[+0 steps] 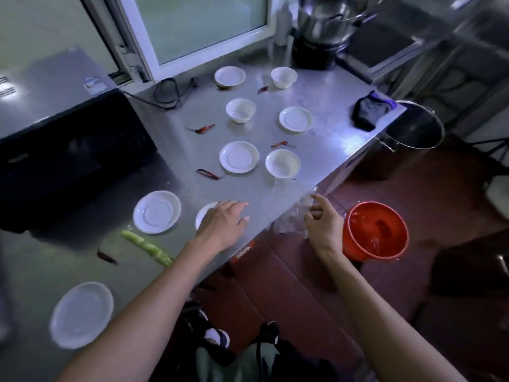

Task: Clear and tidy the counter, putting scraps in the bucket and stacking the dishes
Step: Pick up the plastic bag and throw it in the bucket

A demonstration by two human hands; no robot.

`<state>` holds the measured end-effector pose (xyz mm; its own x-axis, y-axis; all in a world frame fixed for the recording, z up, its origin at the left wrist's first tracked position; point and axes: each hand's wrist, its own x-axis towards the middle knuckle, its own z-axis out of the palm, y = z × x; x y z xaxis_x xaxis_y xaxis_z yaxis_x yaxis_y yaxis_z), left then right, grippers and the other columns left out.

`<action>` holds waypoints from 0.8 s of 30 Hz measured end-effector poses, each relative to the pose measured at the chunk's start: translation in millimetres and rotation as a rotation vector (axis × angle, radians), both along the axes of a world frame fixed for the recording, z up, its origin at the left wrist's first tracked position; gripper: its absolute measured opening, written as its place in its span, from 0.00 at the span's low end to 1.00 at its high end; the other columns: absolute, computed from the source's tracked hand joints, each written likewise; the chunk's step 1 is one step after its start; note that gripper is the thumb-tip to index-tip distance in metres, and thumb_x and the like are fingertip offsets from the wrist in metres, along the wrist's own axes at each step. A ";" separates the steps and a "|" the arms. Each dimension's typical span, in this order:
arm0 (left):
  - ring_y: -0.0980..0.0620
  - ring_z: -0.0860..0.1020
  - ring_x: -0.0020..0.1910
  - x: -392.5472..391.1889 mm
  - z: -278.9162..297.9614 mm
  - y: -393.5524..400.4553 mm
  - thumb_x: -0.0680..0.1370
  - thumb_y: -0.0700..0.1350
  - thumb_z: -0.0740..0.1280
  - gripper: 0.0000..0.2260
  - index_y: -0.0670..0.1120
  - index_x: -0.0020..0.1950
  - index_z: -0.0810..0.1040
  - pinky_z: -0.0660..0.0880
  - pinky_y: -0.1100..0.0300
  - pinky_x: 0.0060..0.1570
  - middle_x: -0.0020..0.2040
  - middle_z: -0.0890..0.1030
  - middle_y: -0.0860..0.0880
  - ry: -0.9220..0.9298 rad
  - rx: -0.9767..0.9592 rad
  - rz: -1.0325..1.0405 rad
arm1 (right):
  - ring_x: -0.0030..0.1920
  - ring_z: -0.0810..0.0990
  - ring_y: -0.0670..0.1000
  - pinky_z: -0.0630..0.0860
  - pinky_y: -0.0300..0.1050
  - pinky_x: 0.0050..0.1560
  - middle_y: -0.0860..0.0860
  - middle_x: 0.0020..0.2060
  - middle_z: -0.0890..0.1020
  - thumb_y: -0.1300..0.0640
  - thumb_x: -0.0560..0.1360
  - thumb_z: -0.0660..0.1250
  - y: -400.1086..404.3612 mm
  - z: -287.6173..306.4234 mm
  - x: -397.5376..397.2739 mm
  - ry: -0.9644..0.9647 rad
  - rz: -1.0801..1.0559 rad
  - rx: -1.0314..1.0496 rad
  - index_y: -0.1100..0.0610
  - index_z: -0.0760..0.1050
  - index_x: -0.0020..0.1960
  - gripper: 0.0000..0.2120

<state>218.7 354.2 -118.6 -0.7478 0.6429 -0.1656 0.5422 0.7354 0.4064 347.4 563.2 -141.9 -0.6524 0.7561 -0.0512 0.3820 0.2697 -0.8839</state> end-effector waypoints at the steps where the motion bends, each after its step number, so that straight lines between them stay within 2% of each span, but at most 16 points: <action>1: 0.47 0.70 0.68 7.3 -0.2 16.1 0.81 0.51 0.62 0.19 0.49 0.71 0.72 0.67 0.53 0.66 0.68 0.75 0.48 -0.008 0.001 -0.030 | 0.40 0.82 0.42 0.79 0.33 0.40 0.45 0.43 0.83 0.66 0.73 0.68 13.5 0.0 11.5 -0.004 -0.030 0.000 0.52 0.77 0.67 0.23; 3: 0.48 0.70 0.68 20.6 -0.6 46.3 0.81 0.52 0.61 0.19 0.51 0.71 0.72 0.68 0.52 0.65 0.69 0.75 0.49 -0.011 -0.012 -0.097 | 0.42 0.82 0.42 0.82 0.39 0.43 0.46 0.44 0.83 0.65 0.73 0.68 38.0 -0.4 33.4 -0.020 -0.085 0.009 0.51 0.77 0.67 0.23; 7: 0.49 0.71 0.67 39.1 -2.4 99.7 0.81 0.54 0.61 0.18 0.53 0.70 0.72 0.69 0.52 0.63 0.68 0.75 0.51 -0.001 -0.046 -0.217 | 0.44 0.81 0.40 0.78 0.32 0.36 0.47 0.46 0.82 0.65 0.74 0.68 77.0 -5.1 68.3 -0.046 -0.160 0.031 0.51 0.75 0.69 0.24; 10: 0.49 0.71 0.68 45.9 -5.7 133.3 0.81 0.54 0.61 0.19 0.53 0.71 0.71 0.68 0.52 0.65 0.69 0.75 0.51 -0.022 -0.058 -0.287 | 0.43 0.81 0.41 0.78 0.31 0.37 0.48 0.47 0.83 0.65 0.75 0.69 102.2 -9.5 85.1 -0.066 -0.218 0.057 0.52 0.76 0.68 0.23; 14: 0.49 0.70 0.69 42.2 -16.9 176.2 0.81 0.54 0.60 0.19 0.53 0.72 0.70 0.66 0.53 0.67 0.70 0.74 0.52 -0.045 -0.073 -0.386 | 0.43 0.82 0.42 0.84 0.45 0.41 0.47 0.46 0.83 0.58 0.78 0.69 129.8 -19.2 96.0 -0.070 -0.299 0.032 0.49 0.76 0.68 0.18; 17: 0.48 0.70 0.68 30.5 -31.0 213.6 0.81 0.54 0.60 0.20 0.52 0.73 0.70 0.67 0.52 0.66 0.70 0.74 0.51 -0.067 -0.086 -0.437 | 0.41 0.82 0.40 0.83 0.41 0.38 0.44 0.45 0.82 0.51 0.80 0.68 153.3 -28.7 94.3 -0.085 -0.334 0.036 0.48 0.75 0.68 0.17; 19: 0.48 0.70 0.68 20.1 -41.7 240.9 0.81 0.54 0.60 0.20 0.52 0.73 0.69 0.67 0.52 0.65 0.70 0.73 0.51 -0.090 -0.087 -0.467 | 0.41 0.82 0.40 0.83 0.39 0.39 0.45 0.47 0.83 0.53 0.79 0.69 172.0 -35.6 91.6 -0.126 -0.352 0.037 0.48 0.74 0.68 0.18; 21: 0.48 0.70 0.68 9.7 -50.7 266.4 0.81 0.54 0.60 0.20 0.52 0.73 0.70 0.67 0.51 0.66 0.70 0.73 0.51 -0.121 -0.080 -0.483 | 0.44 0.84 0.43 0.85 0.45 0.43 0.47 0.49 0.84 0.59 0.78 0.70 189.8 -40.4 89.5 -0.197 -0.372 0.025 0.49 0.75 0.68 0.20; 24: 0.48 0.71 0.67 -1.2 -62.5 300.3 0.81 0.54 0.60 0.20 0.53 0.72 0.70 0.69 0.51 0.66 0.69 0.74 0.51 -0.169 -0.082 -0.507 | 0.45 0.84 0.46 0.85 0.51 0.44 0.47 0.48 0.84 0.59 0.77 0.71 212.9 -46.8 87.7 -0.284 -0.399 0.014 0.49 0.75 0.68 0.20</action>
